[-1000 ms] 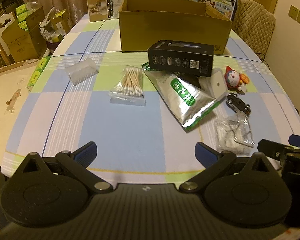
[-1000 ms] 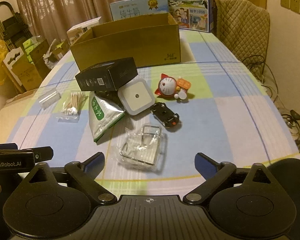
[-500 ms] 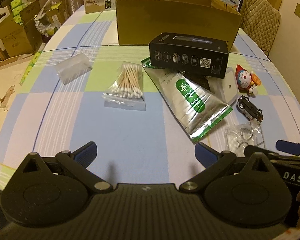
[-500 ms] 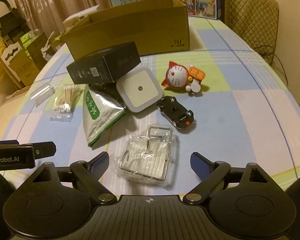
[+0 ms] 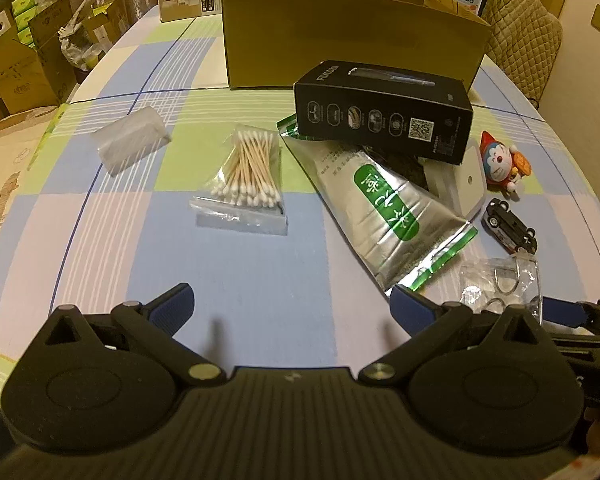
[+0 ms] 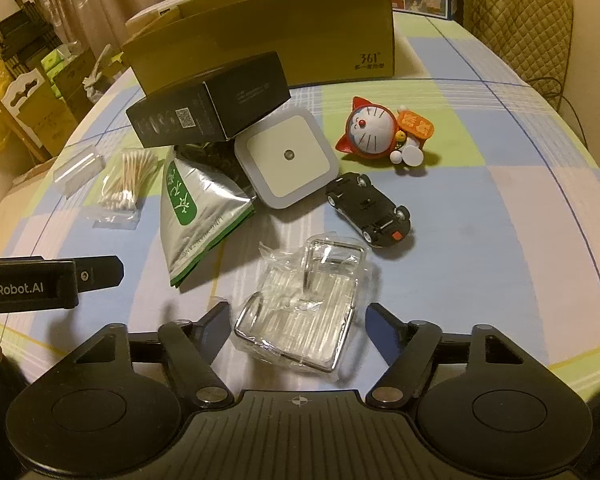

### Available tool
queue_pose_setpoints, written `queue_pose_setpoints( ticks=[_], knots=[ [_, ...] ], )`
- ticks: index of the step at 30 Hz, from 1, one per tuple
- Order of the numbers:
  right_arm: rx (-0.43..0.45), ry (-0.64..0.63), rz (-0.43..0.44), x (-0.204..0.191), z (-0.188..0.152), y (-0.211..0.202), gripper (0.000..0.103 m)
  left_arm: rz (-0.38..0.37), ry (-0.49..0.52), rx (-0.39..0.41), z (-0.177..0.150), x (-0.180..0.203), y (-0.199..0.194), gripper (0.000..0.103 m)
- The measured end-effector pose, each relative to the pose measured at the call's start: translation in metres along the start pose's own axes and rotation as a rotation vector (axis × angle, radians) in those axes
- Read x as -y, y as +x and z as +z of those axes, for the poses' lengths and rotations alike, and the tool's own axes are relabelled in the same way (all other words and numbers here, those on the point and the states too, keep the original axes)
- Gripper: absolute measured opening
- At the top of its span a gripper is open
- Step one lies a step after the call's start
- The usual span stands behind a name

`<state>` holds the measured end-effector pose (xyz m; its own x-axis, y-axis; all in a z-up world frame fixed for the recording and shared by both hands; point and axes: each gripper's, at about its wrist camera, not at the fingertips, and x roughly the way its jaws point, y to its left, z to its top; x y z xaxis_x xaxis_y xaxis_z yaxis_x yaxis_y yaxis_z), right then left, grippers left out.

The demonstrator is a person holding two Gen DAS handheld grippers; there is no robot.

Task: Organize objects
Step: 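Grasp the cotton swab bag with the left tool while the right tool grasps the clear soap dish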

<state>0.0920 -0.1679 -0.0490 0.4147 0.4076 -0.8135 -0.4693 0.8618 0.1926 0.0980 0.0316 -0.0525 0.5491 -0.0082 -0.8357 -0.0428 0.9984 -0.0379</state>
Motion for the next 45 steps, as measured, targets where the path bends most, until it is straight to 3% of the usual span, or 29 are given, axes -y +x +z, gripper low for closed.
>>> queue_pose_setpoints(
  ticks=[4,20,23,31,36,40,42,45],
  knots=[
    [0.000,-0.022,-0.009,-0.002,0.001,-0.001,0.058,-0.002,0.000,0.003,0.004,-0.002,0.002,0.102],
    [0.072,-0.059,-0.052,-0.011,0.021,-0.009,0.058,0.007,0.032,0.056,0.042,-0.025,0.020,0.101],
    [0.071,-0.060,-0.057,-0.011,0.023,-0.005,0.058,0.001,0.050,0.052,0.053,-0.030,0.034,0.092],
    [0.082,-0.056,-0.083,-0.010,0.033,0.004,0.058,-0.016,0.095,0.044,0.071,-0.036,0.067,0.080],
    [0.081,-0.052,-0.085,-0.009,0.039,0.010,0.058,-0.020,0.119,0.025,0.075,-0.035,0.083,0.055],
    [0.080,-0.053,-0.085,-0.009,0.041,0.012,0.058,-0.027,0.121,0.011,0.074,-0.037,0.091,0.046],
    [0.081,-0.054,-0.086,-0.009,0.042,0.012,0.058,-0.032,0.120,0.011,0.075,-0.037,0.090,0.029],
    [0.082,-0.053,-0.084,-0.010,0.041,0.010,0.058,-0.039,0.106,0.001,0.076,-0.038,0.085,0.024]
  ],
)
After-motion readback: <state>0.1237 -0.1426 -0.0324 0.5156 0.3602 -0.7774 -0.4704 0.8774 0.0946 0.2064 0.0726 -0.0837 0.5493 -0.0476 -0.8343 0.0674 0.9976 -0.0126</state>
